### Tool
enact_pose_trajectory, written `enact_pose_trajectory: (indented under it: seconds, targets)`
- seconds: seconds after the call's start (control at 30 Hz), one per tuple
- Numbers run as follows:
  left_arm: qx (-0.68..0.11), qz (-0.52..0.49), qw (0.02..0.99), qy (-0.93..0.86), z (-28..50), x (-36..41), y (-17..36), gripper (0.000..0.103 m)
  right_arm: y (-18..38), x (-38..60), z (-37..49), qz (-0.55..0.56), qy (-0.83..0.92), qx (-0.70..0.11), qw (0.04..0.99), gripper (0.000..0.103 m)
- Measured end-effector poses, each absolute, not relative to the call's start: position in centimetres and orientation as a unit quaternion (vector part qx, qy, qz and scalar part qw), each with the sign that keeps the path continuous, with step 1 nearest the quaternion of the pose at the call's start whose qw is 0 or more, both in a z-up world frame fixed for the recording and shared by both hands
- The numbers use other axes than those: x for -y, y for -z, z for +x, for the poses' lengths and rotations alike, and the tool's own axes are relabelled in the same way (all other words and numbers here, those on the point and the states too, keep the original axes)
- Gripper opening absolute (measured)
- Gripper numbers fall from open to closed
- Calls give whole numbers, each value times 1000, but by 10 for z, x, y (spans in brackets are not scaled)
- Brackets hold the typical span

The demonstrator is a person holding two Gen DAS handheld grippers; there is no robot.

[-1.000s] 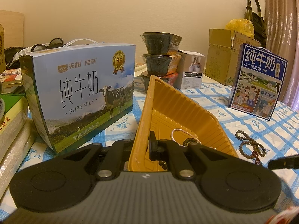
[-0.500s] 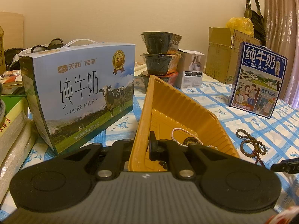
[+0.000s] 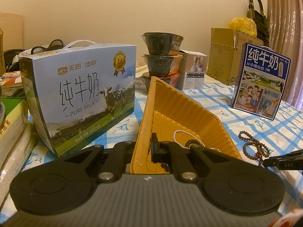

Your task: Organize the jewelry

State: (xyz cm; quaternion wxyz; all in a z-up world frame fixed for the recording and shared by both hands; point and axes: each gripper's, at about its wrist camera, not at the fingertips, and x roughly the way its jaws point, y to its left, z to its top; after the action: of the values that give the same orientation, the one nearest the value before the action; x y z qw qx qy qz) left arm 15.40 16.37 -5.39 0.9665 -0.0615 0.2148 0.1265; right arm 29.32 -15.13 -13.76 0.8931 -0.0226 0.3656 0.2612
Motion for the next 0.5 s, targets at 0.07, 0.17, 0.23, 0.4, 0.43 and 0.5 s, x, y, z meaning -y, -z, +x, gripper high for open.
enact_pose_trajectory:
  seconds: [0.07, 0.17, 0.23, 0.4, 0.43, 0.5]
  targets:
    - [-215, -61, 966, -126, 154, -163, 54, 6, 140, 147, 295, -32, -263, -366, 892, 19]
    - [-215, -60, 966, -126, 154, -163, 54, 6, 144, 143, 298, -37, -266, -367, 891, 16]
    - [-215, -61, 967, -126, 154, -163, 54, 6, 144, 141, 298, -43, -268, -363, 891, 5]
    - [-215, -60, 966, -126, 154, -163, 54, 6, 142, 142, 297, -41, -273, -360, 891, 5]
    - [-215, -61, 966, -126, 154, -163, 54, 6, 139, 144, 297, -32, -274, -359, 892, 5]
    - [-215, -61, 966, -127, 154, -163, 54, 6, 130, 149, 296, -15, -274, -355, 894, 5]
